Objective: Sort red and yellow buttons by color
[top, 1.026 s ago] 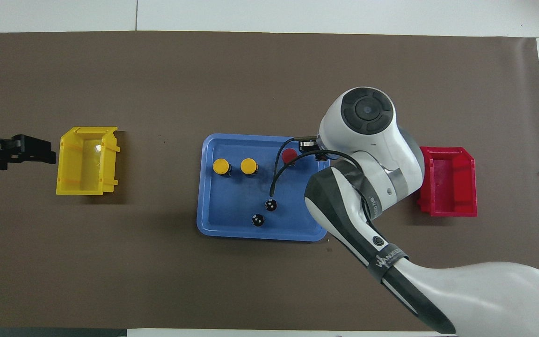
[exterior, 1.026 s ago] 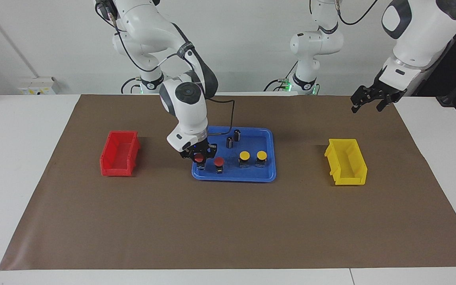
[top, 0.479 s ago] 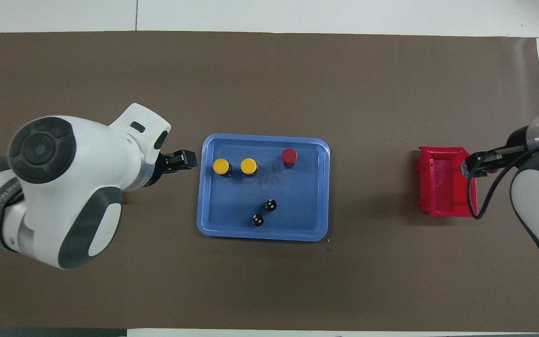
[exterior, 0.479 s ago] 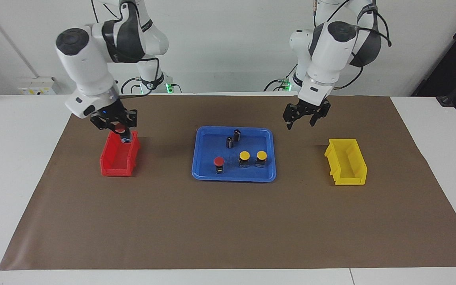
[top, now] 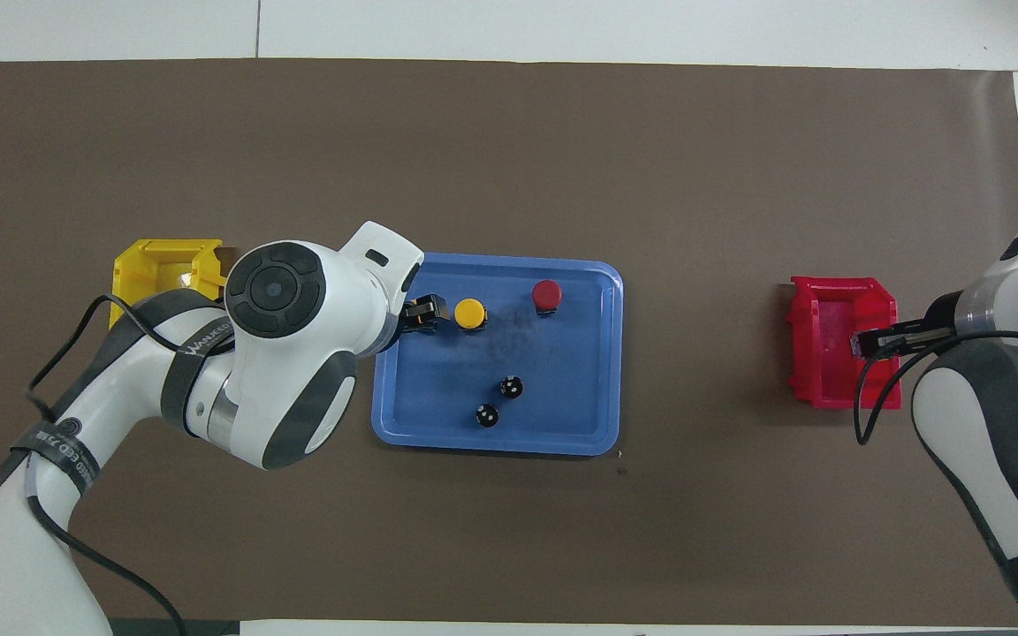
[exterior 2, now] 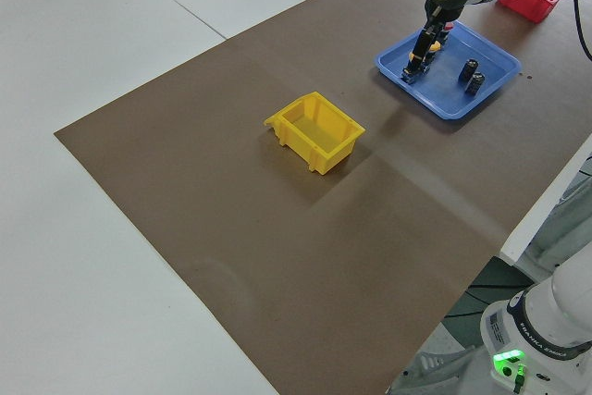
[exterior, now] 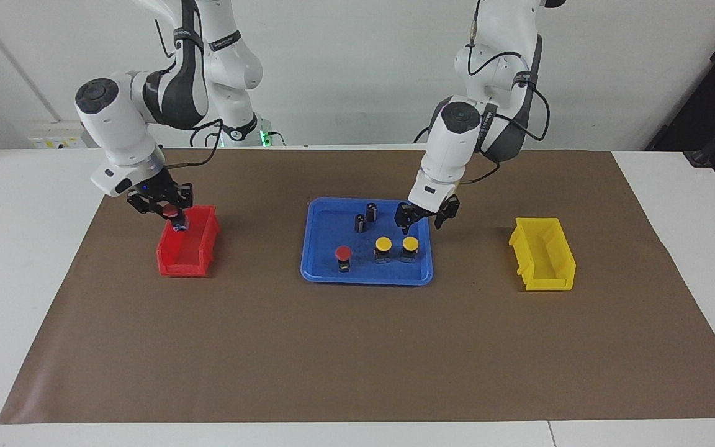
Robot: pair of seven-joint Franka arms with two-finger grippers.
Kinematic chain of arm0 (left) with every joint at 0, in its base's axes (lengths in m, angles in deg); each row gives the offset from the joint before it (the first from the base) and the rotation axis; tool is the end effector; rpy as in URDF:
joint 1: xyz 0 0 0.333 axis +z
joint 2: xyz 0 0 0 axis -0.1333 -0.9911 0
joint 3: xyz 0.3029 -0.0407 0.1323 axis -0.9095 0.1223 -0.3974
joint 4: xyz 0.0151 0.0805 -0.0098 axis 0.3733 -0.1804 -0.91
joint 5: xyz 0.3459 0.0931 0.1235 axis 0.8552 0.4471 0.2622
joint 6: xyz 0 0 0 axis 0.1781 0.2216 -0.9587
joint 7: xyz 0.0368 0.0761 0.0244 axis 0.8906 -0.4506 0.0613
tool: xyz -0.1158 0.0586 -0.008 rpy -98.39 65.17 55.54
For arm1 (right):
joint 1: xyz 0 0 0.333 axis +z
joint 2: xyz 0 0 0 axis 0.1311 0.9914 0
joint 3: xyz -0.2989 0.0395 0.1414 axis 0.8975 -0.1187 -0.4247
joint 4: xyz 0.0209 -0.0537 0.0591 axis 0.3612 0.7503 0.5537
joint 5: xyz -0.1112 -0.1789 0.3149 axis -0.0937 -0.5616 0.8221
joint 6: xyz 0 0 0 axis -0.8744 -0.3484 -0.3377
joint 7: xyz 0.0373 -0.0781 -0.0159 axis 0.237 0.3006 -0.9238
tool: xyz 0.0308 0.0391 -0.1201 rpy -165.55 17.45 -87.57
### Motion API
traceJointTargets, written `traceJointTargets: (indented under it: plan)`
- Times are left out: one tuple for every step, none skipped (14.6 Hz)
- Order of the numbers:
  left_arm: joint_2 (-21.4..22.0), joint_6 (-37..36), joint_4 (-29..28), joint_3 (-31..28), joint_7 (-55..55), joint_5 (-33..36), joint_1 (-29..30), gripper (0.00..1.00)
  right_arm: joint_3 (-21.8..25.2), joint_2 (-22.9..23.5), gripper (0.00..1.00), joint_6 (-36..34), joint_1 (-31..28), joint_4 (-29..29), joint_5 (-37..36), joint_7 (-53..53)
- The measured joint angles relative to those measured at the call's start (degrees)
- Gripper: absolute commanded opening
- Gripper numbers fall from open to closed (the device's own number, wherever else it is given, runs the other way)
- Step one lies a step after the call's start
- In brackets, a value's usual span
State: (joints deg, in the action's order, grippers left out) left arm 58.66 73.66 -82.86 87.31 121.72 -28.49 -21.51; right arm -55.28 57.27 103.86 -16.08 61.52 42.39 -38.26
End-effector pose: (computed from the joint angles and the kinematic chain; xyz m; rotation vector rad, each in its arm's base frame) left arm 0.4757 -0.3208 0.3830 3.0601 0.2097 0.0324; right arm 0.4794 -0.0463 0.4116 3.1304 0.2029 -0.0232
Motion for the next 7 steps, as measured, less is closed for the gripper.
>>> traceJointTargets:
  plan:
    - [-0.4, 0.2, 0.0, 0.0, 0.0, 0.0, 0.0, 0.91, 0.0, 0.0, 0.13, 0.6, 0.0, 0.9, 0.0, -0.1]
    - [-0.7, 0.3, 0.0, 0.0, 0.0, 0.0, 0.0, 0.91, 0.0, 0.0, 0.13, 1.5, 0.0, 1.9, 0.0, -0.3]
    - [-0.8, 0.4, 0.1, 0.0, 0.0, 0.0, -0.1, 0.90, 0.0, 0.0, 0.13, 3.3, 0.0, 3.1, 0.0, -0.3]
    - [-0.9, 0.6, 0.1, 0.0, 0.0, 0.0, -0.1, 0.89, 0.0, 0.0, 0.13, 4.8, 0.0, 4.0, 0.0, -0.3]
    - [-1.0, 1.0, 0.1, -0.1, 0.0, 0.0, -0.2, 0.89, 0.0, 0.0, 0.13, 5.7, 0.1, 4.7, 0.0, -0.3]
    - [-1.1, 1.3, 0.2, -0.1, 0.0, 0.0, -0.3, 0.88, -0.1, 0.1, 0.13, 6.5, 0.1, 5.3, 0.1, -0.3]
    - [-1.2, 1.4, 0.4, -0.1, 0.0, 0.0, -0.3, 0.87, -0.1, 0.3, 0.13, 7.2, 0.1, 5.7, 0.1, -0.3]
